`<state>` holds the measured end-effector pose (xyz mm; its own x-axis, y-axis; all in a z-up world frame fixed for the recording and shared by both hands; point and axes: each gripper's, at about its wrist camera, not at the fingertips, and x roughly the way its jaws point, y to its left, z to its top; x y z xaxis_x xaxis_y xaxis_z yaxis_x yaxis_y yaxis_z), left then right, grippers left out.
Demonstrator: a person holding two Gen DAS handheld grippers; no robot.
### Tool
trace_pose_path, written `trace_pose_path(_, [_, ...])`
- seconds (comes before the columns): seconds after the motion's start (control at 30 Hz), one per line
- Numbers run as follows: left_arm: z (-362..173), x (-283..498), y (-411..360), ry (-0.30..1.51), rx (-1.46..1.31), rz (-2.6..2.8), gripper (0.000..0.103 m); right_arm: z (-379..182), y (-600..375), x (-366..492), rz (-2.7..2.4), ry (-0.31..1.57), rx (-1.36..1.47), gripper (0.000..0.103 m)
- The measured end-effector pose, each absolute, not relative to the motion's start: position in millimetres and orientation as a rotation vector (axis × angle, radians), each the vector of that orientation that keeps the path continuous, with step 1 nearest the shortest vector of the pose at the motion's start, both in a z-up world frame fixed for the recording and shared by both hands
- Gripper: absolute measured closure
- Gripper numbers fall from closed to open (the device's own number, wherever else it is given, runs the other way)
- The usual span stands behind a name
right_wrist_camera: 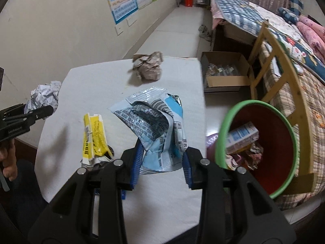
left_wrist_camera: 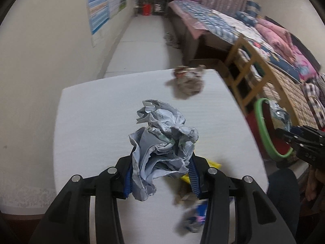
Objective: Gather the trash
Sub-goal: 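Grasp the silver-blue foil bag with the right tool while the left tool grasps the crumpled grey paper, then carry the foil bag and grey paper over the green-rimmed bin with both tools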
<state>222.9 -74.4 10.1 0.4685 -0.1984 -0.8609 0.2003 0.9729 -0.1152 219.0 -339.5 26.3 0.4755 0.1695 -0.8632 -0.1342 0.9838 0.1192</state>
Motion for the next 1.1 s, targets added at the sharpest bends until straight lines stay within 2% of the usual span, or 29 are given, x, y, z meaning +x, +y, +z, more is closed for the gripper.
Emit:
trace_pose_path(0.67, [18,219,-259,1.079,0.077,-0.560,0.062,30,-499,178,-0.082,1.025,0.180,0.069])
trace_pose_path(1.1, [6,240,-372,1.132,0.125,-0.738,0.061,0,-560,180,-0.156,1.055,0.214,0.069])
